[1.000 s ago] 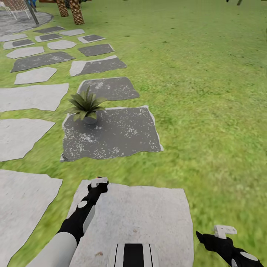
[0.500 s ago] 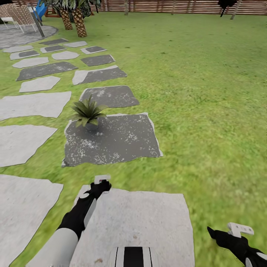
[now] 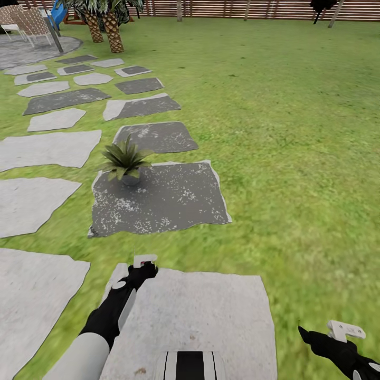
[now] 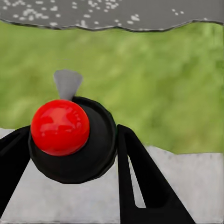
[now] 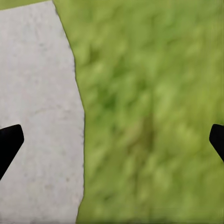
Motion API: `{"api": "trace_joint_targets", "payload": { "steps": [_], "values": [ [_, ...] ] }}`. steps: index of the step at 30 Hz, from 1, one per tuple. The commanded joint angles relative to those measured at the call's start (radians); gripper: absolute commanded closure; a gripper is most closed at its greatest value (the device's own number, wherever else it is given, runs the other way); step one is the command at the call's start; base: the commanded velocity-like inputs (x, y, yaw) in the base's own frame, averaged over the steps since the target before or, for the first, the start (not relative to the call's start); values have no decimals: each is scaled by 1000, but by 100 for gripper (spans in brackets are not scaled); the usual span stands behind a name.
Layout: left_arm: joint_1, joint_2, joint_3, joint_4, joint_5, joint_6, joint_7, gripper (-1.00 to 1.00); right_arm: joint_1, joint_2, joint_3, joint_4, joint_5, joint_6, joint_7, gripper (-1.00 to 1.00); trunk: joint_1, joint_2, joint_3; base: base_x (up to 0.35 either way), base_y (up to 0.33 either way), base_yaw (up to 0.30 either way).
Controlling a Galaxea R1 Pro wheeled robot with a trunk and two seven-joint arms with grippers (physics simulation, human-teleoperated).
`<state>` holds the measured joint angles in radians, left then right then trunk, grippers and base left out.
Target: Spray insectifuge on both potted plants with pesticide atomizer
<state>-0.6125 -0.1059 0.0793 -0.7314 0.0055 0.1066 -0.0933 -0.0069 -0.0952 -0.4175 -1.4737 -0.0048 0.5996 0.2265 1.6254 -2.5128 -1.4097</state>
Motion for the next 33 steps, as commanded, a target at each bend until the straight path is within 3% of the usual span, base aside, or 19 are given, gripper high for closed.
{"api": "trace_joint_targets", "payload": {
  "steps": [1, 33],
  "values": [
    [6, -2, 7, -2, 1, 7, -9, 100, 0, 0, -1, -1, 0, 5, 5, -100, 0, 0, -1, 0, 0, 0],
    [19, -3, -5, -20, -2, 8, -8, 100, 0, -16, -3, -37, -2, 12, 7, -100, 0, 0, -1, 0, 0, 0]
  ]
}}
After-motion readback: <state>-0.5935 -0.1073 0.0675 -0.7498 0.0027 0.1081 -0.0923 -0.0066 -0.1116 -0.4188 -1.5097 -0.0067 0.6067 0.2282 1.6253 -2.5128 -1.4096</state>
